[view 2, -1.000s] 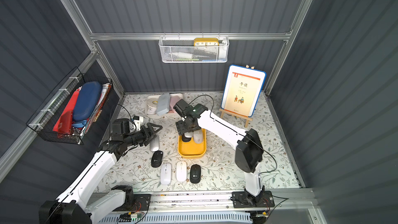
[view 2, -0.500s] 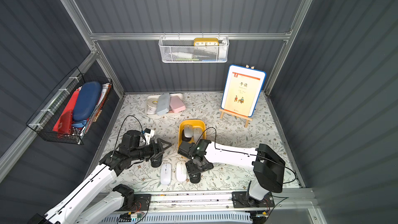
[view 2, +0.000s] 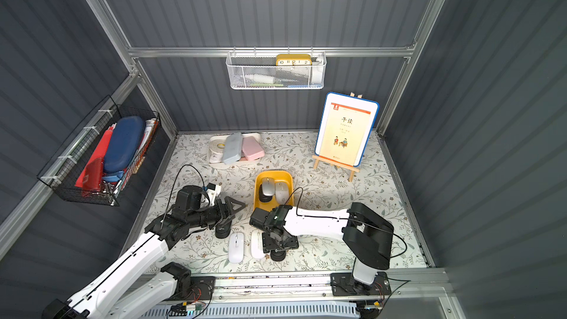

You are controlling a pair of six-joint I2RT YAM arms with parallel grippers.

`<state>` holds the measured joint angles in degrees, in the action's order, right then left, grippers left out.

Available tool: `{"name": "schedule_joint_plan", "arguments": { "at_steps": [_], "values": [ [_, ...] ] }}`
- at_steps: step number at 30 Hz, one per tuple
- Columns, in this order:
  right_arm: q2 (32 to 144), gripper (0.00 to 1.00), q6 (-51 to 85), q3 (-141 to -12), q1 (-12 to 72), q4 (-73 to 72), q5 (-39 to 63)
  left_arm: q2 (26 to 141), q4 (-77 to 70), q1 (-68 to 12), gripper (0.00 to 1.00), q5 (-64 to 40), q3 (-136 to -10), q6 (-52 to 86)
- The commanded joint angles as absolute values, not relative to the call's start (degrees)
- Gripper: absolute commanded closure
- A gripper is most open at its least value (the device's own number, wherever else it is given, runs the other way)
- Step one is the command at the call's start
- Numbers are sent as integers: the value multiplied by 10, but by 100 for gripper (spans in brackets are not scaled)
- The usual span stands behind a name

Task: Put the mouse in the storage box
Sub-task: Pick up the mouse from the center of the board.

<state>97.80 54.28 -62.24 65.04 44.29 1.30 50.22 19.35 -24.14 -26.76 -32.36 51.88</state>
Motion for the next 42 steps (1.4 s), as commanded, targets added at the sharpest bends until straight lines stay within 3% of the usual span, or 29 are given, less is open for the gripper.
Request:
{"name": "schedule_joint_plan", "arguments": {
  "at_steps": [1, 12, 20, 32, 36, 42],
  "values": [
    [989, 20, 559, -623, 653, 446, 2, 500, 187, -246, 17, -280, -305, 528],
    [1023, 30, 555, -614, 652, 420, 33, 525, 197, -247, 16, -265, -331, 512],
    [997, 48, 557, -579, 654, 405, 27, 529, 185, -247, 16, -260, -330, 527],
    [867, 47, 552, -631, 689, 519, -82, 586, 186, -247, 16, -224, -383, 518],
    [833, 47, 526, -658, 683, 542, -159, 626, 175, -245, 16, -224, -414, 503],
    [867, 47, 423, -698, 596, 508, -125, 660, 178, -244, 16, -216, -465, 484]
  ]
}}
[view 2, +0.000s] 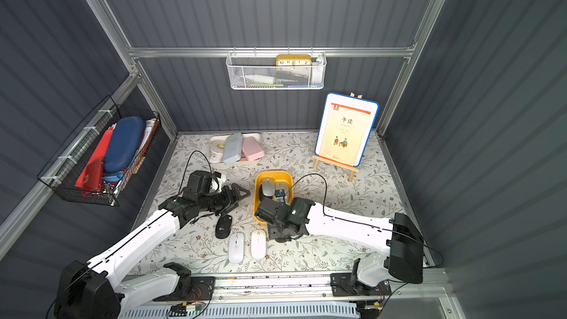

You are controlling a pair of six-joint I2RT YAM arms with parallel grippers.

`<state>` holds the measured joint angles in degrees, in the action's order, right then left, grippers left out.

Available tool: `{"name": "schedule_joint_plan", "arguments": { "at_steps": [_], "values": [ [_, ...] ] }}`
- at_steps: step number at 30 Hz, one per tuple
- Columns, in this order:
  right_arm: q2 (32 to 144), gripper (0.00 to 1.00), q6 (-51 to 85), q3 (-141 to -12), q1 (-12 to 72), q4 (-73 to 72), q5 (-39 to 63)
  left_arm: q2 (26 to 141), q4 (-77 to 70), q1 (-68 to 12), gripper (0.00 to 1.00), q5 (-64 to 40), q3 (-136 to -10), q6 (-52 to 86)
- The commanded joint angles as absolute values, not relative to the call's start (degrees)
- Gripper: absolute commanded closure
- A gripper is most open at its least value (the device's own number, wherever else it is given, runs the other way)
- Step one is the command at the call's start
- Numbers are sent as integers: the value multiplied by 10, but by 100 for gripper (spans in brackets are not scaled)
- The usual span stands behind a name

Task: Put the mouse in the storage box
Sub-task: Pick up the mouse from the center of the board, then place the mouse in the storage box.

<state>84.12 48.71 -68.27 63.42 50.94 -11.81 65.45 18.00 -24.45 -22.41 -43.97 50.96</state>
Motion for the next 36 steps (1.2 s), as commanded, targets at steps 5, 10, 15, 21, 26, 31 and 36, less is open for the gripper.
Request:
{"name": "schedule_joint_plan", "arguments": {
  "at_steps": [5, 10, 15, 21, 26, 31, 36],
  "values": [
    [954, 47, 343, -781, 527, 485, -83, 682, 181, -199, 16, -259, -485, 462],
    [1055, 46, 297, -849, 506, 484, -49, 684, 162, -72, 16, -353, -452, 457],
    [1077, 46, 300, -832, 506, 438, -28, 716, 157, -69, 16, -386, -452, 435],
    [1113, 46, 298, -835, 507, 415, -6, 713, 152, -70, 16, -389, -455, 435],
    [1163, 46, 301, -862, 506, 415, 2, 706, 164, -70, 16, -383, -455, 425],
    [1180, 43, 302, -865, 505, 412, 0, 695, 167, -70, 16, -388, -461, 425],
    [1174, 29, 300, -864, 507, 410, 6, 698, 176, -70, 15, -383, -468, 417]
  ]
}}
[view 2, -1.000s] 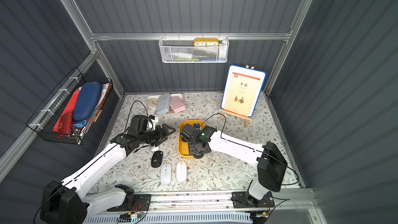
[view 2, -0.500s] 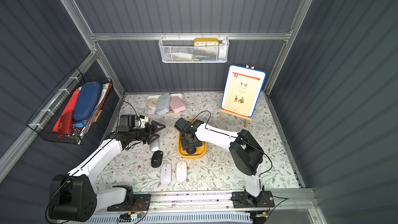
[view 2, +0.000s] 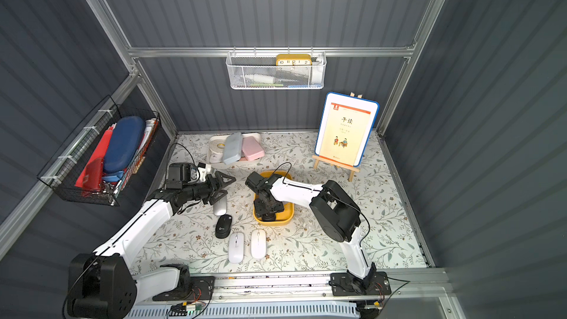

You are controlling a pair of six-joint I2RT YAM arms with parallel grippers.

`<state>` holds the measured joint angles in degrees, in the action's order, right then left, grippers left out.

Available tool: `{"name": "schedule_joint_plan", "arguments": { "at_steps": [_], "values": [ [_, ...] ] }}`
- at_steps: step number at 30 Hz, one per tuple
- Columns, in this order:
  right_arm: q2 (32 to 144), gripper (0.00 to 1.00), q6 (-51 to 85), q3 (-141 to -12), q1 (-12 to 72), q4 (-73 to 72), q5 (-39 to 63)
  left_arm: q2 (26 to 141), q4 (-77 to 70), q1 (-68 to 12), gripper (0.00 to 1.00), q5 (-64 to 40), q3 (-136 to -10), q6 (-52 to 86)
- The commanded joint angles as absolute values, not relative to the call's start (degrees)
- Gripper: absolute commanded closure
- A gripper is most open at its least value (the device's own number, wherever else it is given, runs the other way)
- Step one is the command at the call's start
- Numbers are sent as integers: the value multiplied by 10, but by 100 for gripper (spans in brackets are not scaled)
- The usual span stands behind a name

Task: Put the mouse in the storage box
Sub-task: Place the mouse in the storage box, then pick up the mouse from the center of the board.

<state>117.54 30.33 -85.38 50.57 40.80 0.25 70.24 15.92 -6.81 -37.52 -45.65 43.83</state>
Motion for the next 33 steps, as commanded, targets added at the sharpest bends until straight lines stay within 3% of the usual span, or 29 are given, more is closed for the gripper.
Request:
{"name": "schedule_joint_plan", "arguments": {
  "at_steps": [1, 12, 18, 24, 33],
  "values": [
    [1167, 27, 300, -863, 508, 410, 5, 699, 177, -70, 15, -384, -469, 416],
    [1057, 20, 294, -878, 540, 458, -98, 660, 190, -97, 14, -374, -475, 424],
    [975, 23, 366, -789, 599, 448, -84, 593, 214, -147, 15, -323, -426, 456],
    [963, 22, 464, -746, 697, 468, -79, 499, 185, -147, 14, -349, -340, 511],
    [1007, 20, 515, -700, 708, 368, -24, 430, 257, -149, 15, -301, -331, 512]
  ]
}}
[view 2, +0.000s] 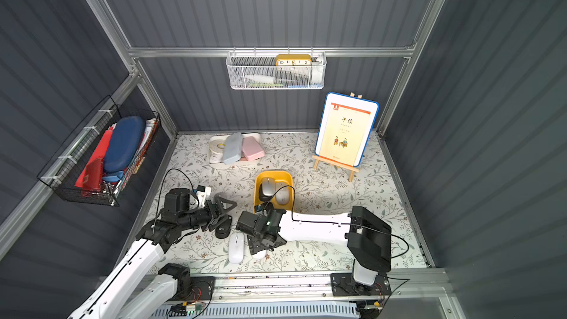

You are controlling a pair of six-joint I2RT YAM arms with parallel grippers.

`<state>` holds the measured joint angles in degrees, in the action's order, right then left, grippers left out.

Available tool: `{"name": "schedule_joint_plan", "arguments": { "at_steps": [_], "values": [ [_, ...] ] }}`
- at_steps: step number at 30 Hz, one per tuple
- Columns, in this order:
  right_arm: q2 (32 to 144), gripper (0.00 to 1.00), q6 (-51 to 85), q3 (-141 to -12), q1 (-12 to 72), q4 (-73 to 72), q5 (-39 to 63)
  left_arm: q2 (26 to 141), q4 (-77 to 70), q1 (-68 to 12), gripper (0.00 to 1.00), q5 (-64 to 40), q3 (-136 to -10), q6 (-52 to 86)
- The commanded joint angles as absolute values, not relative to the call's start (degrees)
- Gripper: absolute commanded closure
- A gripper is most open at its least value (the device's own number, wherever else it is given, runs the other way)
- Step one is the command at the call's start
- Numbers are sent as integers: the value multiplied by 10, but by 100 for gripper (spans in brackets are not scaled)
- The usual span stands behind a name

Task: Put the mouse in the storage box
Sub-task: Pick up the mouse from the center of the board.

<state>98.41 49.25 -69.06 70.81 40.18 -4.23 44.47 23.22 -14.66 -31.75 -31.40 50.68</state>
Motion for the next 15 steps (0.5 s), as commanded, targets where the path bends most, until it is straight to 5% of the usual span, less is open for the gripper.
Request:
{"name": "schedule_joint_plan", "arguments": {
  "at_steps": [1, 15],
  "values": [
    [1020, 20, 512, -710, 708, 371, -23, 433, 255, -149, 15, -301, -335, 510],
    [1097, 22, 526, -746, 702, 403, -9, 465, 230, -148, 15, -301, -339, 505]
  ]
}}
